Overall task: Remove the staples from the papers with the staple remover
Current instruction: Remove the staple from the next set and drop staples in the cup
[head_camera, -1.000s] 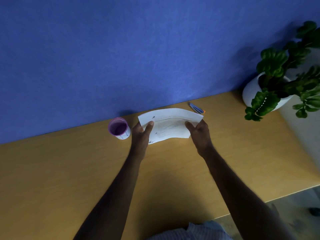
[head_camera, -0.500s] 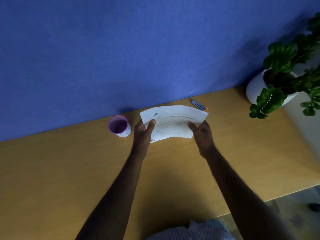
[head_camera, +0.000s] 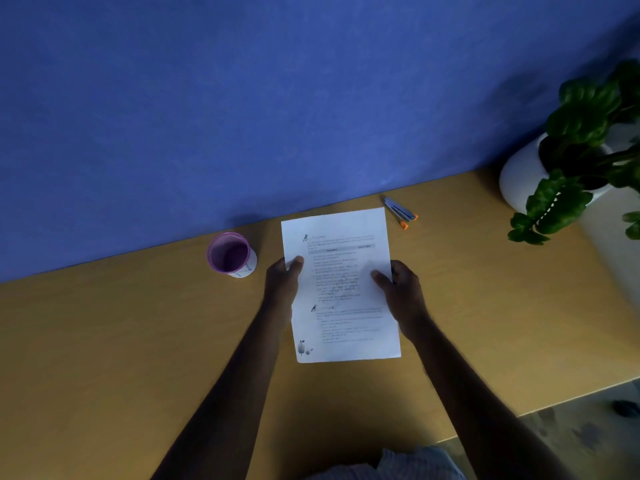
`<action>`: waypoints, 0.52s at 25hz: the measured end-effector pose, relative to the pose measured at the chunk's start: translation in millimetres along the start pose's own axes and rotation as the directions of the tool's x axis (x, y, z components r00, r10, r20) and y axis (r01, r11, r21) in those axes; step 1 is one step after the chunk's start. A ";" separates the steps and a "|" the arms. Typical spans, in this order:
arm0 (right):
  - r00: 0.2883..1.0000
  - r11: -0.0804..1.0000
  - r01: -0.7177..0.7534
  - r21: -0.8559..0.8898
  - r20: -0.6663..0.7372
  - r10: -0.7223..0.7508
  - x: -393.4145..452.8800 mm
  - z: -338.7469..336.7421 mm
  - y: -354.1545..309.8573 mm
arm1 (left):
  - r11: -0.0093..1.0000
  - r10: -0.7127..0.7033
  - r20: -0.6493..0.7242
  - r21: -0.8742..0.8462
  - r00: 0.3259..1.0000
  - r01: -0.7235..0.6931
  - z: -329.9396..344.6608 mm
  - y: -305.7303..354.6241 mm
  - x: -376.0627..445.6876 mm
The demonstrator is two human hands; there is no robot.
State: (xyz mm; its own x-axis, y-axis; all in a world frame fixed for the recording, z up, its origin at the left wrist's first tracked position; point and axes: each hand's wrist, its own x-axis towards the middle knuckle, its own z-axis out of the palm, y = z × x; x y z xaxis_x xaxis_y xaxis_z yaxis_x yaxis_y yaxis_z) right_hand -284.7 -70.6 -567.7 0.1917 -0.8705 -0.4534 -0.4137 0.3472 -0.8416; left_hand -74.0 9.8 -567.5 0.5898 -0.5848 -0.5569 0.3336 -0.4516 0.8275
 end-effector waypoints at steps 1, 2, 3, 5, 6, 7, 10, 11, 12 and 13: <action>1.000 1.000 -0.019 -0.015 0.001 0.019 1.8 0.7 6.3 | 0.999 -0.027 0.016 -0.018 0.999 0.028 0.4 -5.4 3.5; 0.999 0.999 -0.039 -0.032 -0.003 0.039 4.3 1.1 13.4 | 0.998 -0.055 0.025 -0.030 0.998 0.056 1.6 -10.7 8.3; 0.998 0.997 -0.056 -0.049 -0.007 0.056 7.5 1.1 20.7 | 0.996 -0.075 0.026 -0.040 0.997 0.076 3.1 -15.5 14.1; 0.998 0.995 -0.066 -0.081 -0.007 0.066 12.1 0.9 32.1 | 0.994 -0.091 0.007 -0.053 0.996 0.091 8.5 -19.1 22.4; 0.998 0.992 -0.066 -0.104 -0.004 0.066 14.9 1.2 36.4 | 0.994 -0.095 -0.013 -0.059 0.995 0.094 12.3 -19.6 26.1; 0.998 0.988 -0.061 -0.140 -0.001 0.062 17.8 1.4 39.2 | 0.993 -0.098 -0.034 -0.068 0.995 0.096 15.6 -20.8 30.1; 0.997 0.973 -0.053 -0.223 -0.066 0.040 38.1 1.5 42.3 | 0.994 -0.092 -0.076 -0.058 0.993 0.088 24.4 -24.1 43.1; 0.992 0.975 -0.050 -0.218 -0.120 0.024 48.1 0.6 40.8 | 0.997 -0.074 -0.090 -0.040 0.993 0.071 26.2 -25.9 48.1; 0.984 0.980 -0.036 -0.198 -0.177 0.000 58.7 -1.3 37.7 | 0.999 -0.045 -0.107 -0.012 0.993 0.044 27.3 -27.5 52.3; 0.973 0.984 -0.013 -0.179 -0.228 -0.028 71.1 -3.5 32.9 | 1.000 -0.013 -0.117 0.014 0.993 0.015 27.7 -30.2 57.4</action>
State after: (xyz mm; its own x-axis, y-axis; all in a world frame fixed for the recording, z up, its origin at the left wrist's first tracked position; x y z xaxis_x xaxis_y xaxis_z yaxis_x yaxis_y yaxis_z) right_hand -287.9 -122.2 -626.6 -0.0046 -0.9366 -0.3505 -0.5691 0.2907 -0.7692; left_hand -70.7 -28.8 -626.4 0.6671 -0.4960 -0.5559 0.3323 -0.4697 0.8179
